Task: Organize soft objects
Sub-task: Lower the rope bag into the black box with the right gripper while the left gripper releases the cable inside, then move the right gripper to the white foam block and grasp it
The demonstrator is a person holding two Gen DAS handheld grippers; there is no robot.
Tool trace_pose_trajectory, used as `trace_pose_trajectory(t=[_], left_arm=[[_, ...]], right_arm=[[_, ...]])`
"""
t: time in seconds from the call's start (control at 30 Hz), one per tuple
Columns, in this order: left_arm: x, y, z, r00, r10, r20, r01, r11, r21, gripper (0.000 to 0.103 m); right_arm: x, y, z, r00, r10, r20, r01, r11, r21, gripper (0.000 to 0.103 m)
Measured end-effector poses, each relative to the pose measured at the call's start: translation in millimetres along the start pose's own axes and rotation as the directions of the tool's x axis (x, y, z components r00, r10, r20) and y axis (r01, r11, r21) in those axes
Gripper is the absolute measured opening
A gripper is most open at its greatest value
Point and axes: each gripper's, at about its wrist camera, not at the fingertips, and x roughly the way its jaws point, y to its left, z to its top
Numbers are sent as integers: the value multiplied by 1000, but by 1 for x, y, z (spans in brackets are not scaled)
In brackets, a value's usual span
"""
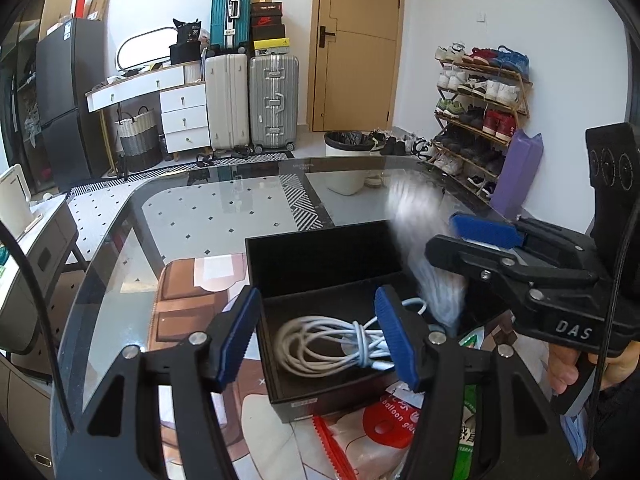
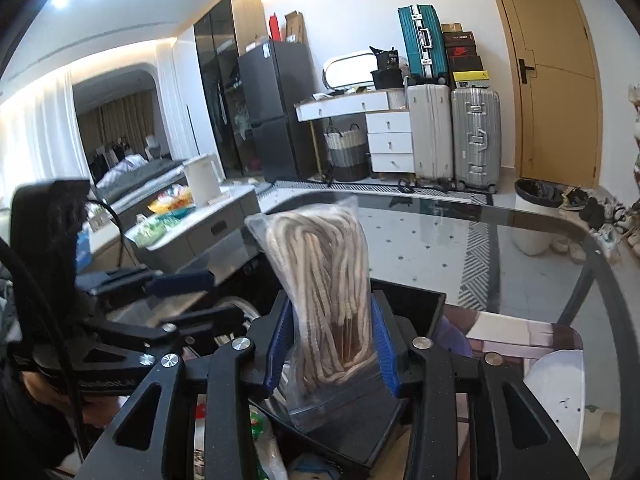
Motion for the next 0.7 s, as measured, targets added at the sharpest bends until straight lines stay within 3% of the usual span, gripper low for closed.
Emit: trace_pose_trajectory(t=[0.1, 0.17, 0.27, 0.37, 0.7], left_arm=[[-6, 2, -1, 1000, -4, 11, 4, 1000, 1, 75], [-12, 2, -2, 1000, -2, 25, 2, 1000, -1, 87], [-23, 1, -3, 999, -18, 38, 18, 1000, 1, 96], [-34, 0, -8, 999, -6, 54, 6, 1000, 2, 103], [-47, 1, -34, 1000, -2, 28, 3, 1000, -17, 103]], right_arm=[[-9, -1, -1, 1000, -13, 10, 13, 1000, -6, 60], [-17, -4, -3, 999, -30, 11, 30, 1000, -9, 80], [-33, -8, -7, 999, -51, 7, 51, 999, 1, 97], [-49, -12, -15, 997, -71, -7, 71, 997, 23, 102], [-81, -17, -54, 987, -135, -83, 142, 987, 74, 102]])
